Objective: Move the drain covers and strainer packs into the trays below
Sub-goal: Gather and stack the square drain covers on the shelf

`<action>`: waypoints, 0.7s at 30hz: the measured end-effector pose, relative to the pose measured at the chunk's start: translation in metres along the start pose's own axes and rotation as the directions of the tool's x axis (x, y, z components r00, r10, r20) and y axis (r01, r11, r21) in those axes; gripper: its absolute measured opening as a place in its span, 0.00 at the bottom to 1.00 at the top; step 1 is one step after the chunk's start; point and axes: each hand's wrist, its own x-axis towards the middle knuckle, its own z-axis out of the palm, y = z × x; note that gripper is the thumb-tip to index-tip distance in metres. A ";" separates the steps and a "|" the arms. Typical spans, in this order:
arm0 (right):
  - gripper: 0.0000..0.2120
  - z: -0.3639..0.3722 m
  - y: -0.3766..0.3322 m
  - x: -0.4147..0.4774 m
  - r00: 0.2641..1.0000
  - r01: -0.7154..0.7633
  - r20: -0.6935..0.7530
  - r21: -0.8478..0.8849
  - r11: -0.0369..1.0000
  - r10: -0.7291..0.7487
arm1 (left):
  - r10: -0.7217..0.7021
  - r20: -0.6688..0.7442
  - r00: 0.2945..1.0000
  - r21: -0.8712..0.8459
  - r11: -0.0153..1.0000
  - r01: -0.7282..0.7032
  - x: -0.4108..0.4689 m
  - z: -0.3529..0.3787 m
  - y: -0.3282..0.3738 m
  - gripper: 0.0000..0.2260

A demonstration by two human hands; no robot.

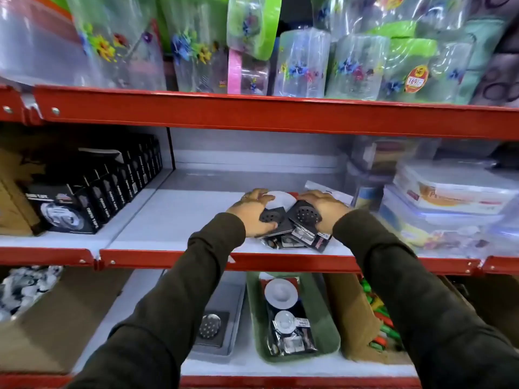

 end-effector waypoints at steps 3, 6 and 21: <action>0.44 -0.004 0.006 0.015 0.989 0.009 0.151 -0.073 0.997 0.002 | -0.098 0.252 0.963 0.055 0.995 0.086 0.023 0.007 0.000 0.42; 0.46 -0.005 0.007 0.025 0.961 0.093 0.273 -0.182 0.979 -0.040 | -0.213 0.356 0.910 0.071 0.977 0.201 0.040 0.013 -0.004 0.49; 0.50 -0.023 0.014 0.059 0.961 0.155 0.247 -0.125 0.980 -0.121 | -0.294 0.345 0.892 0.076 0.955 0.285 0.040 -0.023 -0.074 0.33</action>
